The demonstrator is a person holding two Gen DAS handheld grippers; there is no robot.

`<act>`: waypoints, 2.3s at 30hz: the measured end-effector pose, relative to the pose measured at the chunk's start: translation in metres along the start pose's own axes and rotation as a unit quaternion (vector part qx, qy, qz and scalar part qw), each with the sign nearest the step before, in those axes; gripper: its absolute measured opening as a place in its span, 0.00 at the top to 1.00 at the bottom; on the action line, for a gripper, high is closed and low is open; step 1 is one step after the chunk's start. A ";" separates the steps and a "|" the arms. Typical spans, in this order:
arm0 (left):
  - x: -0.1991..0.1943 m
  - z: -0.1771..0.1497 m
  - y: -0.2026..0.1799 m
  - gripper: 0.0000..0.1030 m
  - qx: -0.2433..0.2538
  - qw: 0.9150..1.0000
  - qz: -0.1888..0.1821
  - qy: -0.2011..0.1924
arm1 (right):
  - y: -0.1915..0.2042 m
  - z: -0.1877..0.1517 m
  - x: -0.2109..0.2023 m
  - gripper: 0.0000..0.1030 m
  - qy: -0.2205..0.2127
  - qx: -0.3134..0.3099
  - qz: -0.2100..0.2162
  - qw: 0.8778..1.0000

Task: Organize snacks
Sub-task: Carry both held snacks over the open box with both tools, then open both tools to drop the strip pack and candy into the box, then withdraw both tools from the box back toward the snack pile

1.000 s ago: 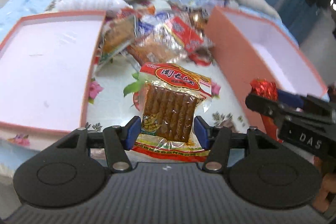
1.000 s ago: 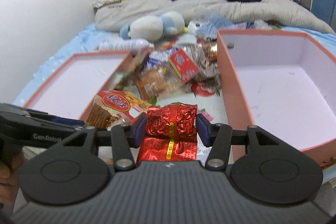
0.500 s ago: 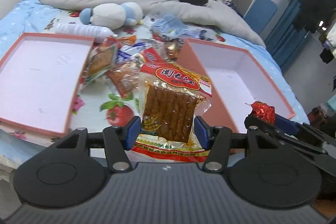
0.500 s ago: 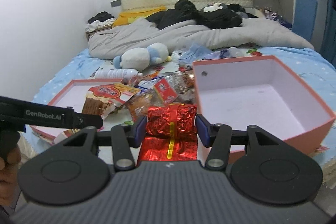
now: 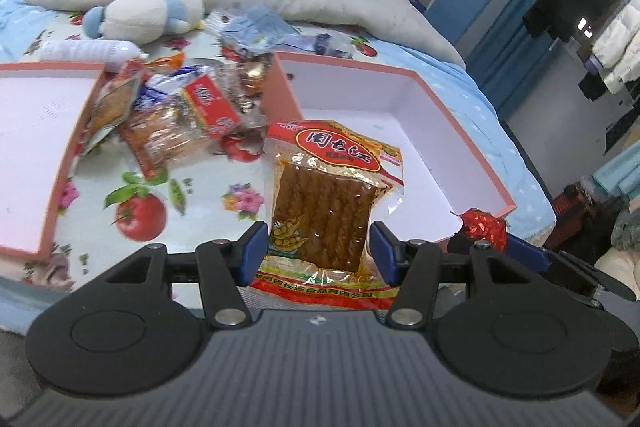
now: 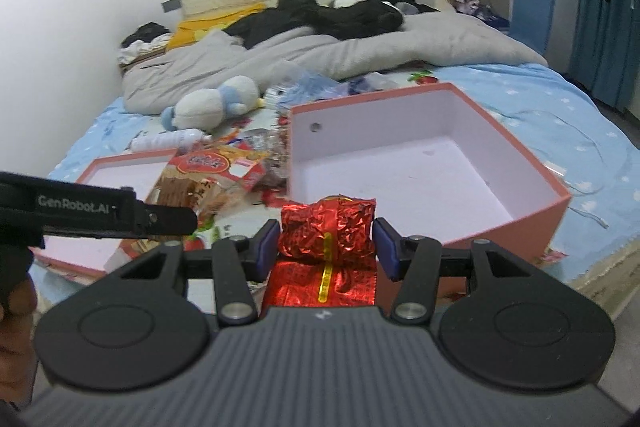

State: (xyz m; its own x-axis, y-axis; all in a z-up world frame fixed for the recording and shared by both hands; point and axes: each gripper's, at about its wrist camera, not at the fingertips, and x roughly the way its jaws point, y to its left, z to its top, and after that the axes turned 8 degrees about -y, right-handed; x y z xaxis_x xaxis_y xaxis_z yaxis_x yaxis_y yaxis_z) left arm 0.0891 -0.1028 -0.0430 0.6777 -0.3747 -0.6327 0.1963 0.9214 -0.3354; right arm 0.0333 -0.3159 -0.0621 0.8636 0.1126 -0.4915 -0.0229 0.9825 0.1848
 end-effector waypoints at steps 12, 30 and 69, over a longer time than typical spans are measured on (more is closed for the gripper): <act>0.095 0.042 -0.044 0.40 0.022 0.999 -0.016 0.027 | -0.063 0.021 0.058 0.48 0.016 0.029 -0.029 0.999; 0.194 0.088 -0.044 0.39 0.034 0.997 -0.010 0.062 | -0.088 0.033 0.146 0.47 0.067 0.039 -0.019 0.997; -0.047 0.014 -0.005 0.30 0.037 0.996 0.011 -0.076 | 0.010 0.004 -0.013 0.31 -0.036 0.011 0.055 0.998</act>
State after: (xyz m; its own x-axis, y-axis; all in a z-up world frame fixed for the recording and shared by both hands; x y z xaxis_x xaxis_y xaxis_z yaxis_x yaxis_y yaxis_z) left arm 0.0661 -0.0881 -0.0025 0.7807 -0.3402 -0.5242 0.2282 0.9361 -0.2678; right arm 0.0240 -0.3079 -0.0506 0.8904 0.2083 -0.4047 -0.1099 0.9612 0.2530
